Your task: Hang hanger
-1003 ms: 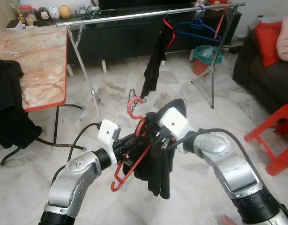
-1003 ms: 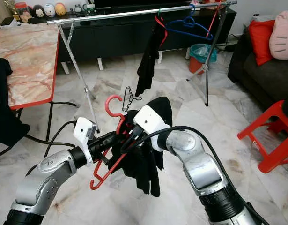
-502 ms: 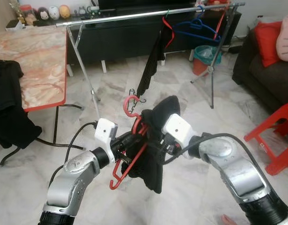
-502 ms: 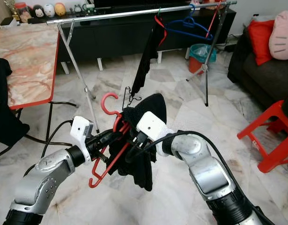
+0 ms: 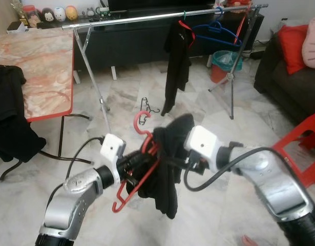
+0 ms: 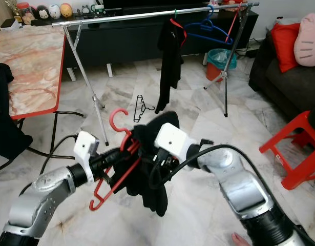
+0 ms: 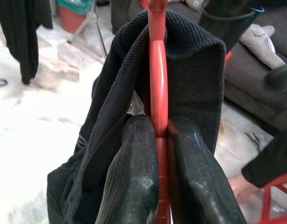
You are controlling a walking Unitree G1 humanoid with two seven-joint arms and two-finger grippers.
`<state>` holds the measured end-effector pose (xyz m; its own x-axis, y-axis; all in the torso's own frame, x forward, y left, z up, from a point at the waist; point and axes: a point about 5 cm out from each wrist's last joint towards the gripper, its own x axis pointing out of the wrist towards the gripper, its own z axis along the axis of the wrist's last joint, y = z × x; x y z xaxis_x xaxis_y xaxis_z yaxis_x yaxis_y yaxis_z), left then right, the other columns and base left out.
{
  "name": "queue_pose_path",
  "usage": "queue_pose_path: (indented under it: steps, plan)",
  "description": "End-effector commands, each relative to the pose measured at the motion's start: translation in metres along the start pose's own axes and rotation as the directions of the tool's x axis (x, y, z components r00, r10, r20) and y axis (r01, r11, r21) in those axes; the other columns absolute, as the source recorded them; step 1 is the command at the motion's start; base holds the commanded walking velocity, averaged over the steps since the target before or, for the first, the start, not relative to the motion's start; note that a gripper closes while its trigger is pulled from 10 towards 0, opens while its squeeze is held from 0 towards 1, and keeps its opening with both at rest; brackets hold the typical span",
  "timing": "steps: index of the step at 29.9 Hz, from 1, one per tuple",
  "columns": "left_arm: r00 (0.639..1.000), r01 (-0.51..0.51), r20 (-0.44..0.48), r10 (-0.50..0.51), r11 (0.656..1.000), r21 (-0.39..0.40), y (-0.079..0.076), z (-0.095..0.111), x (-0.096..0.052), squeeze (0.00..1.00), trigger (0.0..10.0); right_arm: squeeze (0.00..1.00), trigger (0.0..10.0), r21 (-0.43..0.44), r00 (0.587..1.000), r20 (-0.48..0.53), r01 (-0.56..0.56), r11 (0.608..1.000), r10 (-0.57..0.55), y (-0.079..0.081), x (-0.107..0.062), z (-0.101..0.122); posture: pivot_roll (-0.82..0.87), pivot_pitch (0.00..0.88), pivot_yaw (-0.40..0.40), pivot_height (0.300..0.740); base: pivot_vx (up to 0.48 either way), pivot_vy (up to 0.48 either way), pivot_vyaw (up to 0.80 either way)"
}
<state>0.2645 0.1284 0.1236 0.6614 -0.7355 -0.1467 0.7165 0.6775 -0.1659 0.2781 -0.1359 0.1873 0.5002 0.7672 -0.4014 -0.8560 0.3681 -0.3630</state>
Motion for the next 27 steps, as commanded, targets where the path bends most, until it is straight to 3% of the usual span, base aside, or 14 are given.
queue_pose_path:
  steps: [1,5,11,13,14,22,23,24,25,27]
  plan:
    - [0.998,0.050,0.026,-0.051,0.998,0.043,-0.005,0.010,-0.004,0.00,10.0,0.00,10.0,-0.054,0.998,0.055,-0.027,0.998,0.030,-0.005,-0.017,0.006,-0.01,0.066,-0.032,0.740,0.000,0.000,0.00]
    - [0.996,0.089,-0.030,-0.087,0.994,0.070,-0.004,0.006,-0.010,0.00,10.0,0.00,10.0,-0.036,0.991,0.007,-0.135,0.990,0.135,-0.004,-0.031,-0.011,-0.01,0.068,-0.031,0.740,0.000,0.000,0.00]
    - [0.981,0.169,-0.107,-0.159,0.982,0.089,-0.004,0.000,-0.019,0.00,10.0,0.00,10.0,0.024,0.956,0.093,-0.280,0.960,0.277,0.002,-0.038,-0.019,0.00,0.071,-0.024,0.740,0.000,0.000,0.00]
    - [0.978,0.186,-0.118,-0.175,0.978,0.091,-0.004,-0.001,-0.021,0.00,10.0,0.00,10.0,0.039,0.952,0.080,-0.300,0.953,0.296,0.001,-0.040,-0.027,0.00,0.072,-0.023,0.740,0.000,0.000,0.00]
    - [0.974,0.198,-0.125,-0.187,0.976,0.088,-0.003,0.000,-0.023,0.00,10.0,0.00,10.0,0.036,0.955,0.022,-0.295,0.955,0.295,-0.001,-0.041,-0.039,0.00,0.071,-0.019,0.740,0.000,0.000,0.00]
    - [0.951,0.281,-0.150,-0.269,0.957,0.064,-0.007,0.000,-0.033,0.00,10.0,0.00,10.0,0.081,0.958,-0.002,-0.287,0.955,0.288,-0.007,-0.043,-0.055,0.00,0.070,-0.007,0.740,0.000,0.000,0.00]
    - [0.949,0.286,-0.155,-0.273,0.956,0.064,-0.007,0.000,-0.034,0.00,10.0,0.17,10.0,0.091,0.958,0.007,-0.287,0.954,0.288,-0.008,-0.044,-0.055,0.00,0.071,-0.006,0.740,0.000,0.000,0.00]
    - [0.949,0.285,-0.156,-0.273,0.956,0.064,-0.007,0.000,-0.034,0.00,10.0,0.17,10.0,0.090,0.959,0.012,-0.284,0.955,0.284,-0.009,-0.044,-0.055,0.00,0.071,-0.006,0.740,0.000,0.000,0.00]
    - [0.948,0.288,-0.157,-0.276,0.955,0.063,-0.006,0.001,-0.034,0.00,10.0,1.00,10.0,0.095,0.961,0.021,-0.278,0.956,0.277,-0.013,-0.044,-0.056,0.00,0.065,-0.001,0.740,0.000,0.000,0.00]
    - [0.946,0.298,-0.153,-0.287,0.953,0.059,-0.007,0.002,-0.035,0.00,10.0,1.00,10.0,0.100,0.962,0.021,-0.272,0.957,0.272,-0.016,-0.044,-0.059,0.00,0.066,0.000,0.740,0.000,0.000,0.00]
